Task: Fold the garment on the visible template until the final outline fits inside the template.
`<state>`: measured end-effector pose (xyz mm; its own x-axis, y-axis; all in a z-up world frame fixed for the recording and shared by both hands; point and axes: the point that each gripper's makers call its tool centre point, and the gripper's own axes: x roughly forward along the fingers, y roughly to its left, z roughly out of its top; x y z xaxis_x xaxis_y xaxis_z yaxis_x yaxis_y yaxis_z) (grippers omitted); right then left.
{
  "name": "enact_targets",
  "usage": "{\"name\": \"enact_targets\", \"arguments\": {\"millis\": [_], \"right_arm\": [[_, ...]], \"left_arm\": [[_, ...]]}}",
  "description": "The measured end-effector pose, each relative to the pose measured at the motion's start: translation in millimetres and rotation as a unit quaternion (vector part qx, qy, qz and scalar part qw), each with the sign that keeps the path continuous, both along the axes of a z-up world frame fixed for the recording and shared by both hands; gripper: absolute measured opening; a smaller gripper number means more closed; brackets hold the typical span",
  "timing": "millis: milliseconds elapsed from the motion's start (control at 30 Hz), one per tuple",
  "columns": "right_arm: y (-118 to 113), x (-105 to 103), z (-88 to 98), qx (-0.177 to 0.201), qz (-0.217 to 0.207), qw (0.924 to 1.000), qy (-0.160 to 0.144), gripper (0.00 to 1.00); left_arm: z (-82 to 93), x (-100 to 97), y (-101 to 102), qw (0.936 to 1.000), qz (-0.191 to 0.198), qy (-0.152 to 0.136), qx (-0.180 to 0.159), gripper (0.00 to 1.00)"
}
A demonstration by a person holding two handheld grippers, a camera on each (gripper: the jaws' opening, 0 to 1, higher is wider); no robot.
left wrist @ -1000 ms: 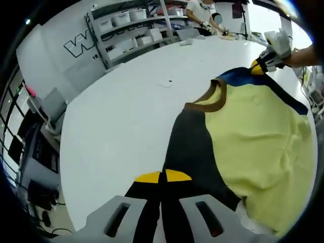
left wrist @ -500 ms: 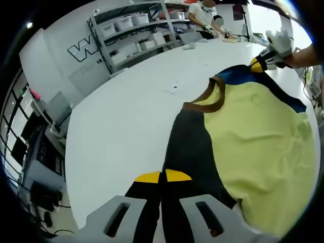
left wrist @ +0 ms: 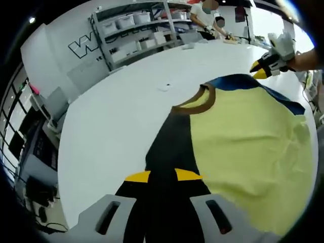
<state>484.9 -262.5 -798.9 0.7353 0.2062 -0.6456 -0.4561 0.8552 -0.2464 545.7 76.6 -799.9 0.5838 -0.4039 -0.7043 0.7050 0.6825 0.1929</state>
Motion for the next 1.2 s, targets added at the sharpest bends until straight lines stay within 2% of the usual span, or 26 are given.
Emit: {"name": "enact_targets", "arguments": {"millis": [200, 367, 667, 900, 1200], "right_arm": [[4, -16, 11.8, 0.012, 0.001, 0.9999, -0.005, 0.18], [12, -39, 16.8, 0.021, 0.012, 0.9997, -0.006, 0.19], [22, -82, 10.4, 0.034, 0.016, 0.9993, 0.005, 0.23], [27, -104, 8.7, 0.046, 0.017, 0.9987, 0.013, 0.26], [31, -134, 4.7, 0.048, 0.024, 0.9983, 0.024, 0.26]], "left_arm": [[8.4, -20.7, -2, 0.9997, 0.002, 0.003, -0.023, 0.26], [13.6, -41.4, -1, 0.9992, 0.008, 0.004, -0.038, 0.31], [14.0, -77.3, 7, 0.9978, 0.019, 0.015, -0.062, 0.36], [26.0, -92.4, 11, 0.9957, 0.031, 0.005, -0.087, 0.4], [29.2, -116.3, 12, 0.9939, 0.033, 0.003, -0.105, 0.47]]}}
